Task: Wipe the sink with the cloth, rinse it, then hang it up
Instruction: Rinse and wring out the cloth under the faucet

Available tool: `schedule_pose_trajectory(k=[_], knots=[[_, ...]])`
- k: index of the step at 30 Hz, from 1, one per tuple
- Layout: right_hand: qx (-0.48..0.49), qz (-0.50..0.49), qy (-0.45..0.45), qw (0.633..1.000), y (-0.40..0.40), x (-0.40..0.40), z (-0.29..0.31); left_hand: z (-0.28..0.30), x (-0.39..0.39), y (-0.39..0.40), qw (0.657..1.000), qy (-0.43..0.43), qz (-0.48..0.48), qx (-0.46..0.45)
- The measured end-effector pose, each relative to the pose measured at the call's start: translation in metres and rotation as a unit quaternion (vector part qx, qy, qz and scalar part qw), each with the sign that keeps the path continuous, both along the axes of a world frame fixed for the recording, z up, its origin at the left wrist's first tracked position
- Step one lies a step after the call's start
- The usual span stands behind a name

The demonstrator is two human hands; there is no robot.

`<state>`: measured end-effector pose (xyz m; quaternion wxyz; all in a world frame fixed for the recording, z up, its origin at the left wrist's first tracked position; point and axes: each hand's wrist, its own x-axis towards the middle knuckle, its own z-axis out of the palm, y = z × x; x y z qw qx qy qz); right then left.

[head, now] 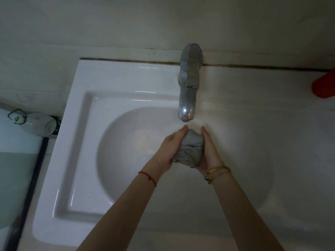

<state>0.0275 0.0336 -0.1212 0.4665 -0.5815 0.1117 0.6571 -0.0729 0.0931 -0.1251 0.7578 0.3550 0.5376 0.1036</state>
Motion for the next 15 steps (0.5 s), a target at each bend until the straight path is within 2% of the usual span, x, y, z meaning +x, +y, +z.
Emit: schedule_pose_trajectory(k=[2, 4, 5, 7, 8, 10, 15], knots=[[0.019, -0.013, -0.015, 1.0, 0.001, -0.002, -0.008, 0.003, 0.0, -0.002, 0.99, 0.076, -0.035, 0.113], [0.033, 0.013, -0.149, 0.988, 0.0, -0.005, -0.018, 0.001, -0.001, -0.005, 0.969, 0.127, -0.053, 0.204], [0.051, 0.033, -0.256, 0.965, -0.001, -0.007, -0.019, -0.002, -0.001, -0.005, 0.959, 0.142, -0.052, 0.24], [0.065, 0.061, -0.465, 0.881, -0.004, -0.017, -0.01, -0.003, -0.002, -0.006, 0.946, 0.149, -0.042, 0.286], [0.07, 0.066, -0.524, 0.846, -0.004, -0.024, -0.002, -0.003, -0.001, -0.008, 0.944, 0.142, -0.033, 0.295], [0.081, 0.055, -0.555, 0.826, -0.003, -0.036, 0.006, -0.003, 0.002, -0.012, 0.948, 0.131, -0.005, 0.292], [0.022, 0.015, -0.502, 0.864, 0.011, -0.046, 0.005, -0.004, 0.008, -0.017, 0.957, 0.133, 0.086, 0.243]])
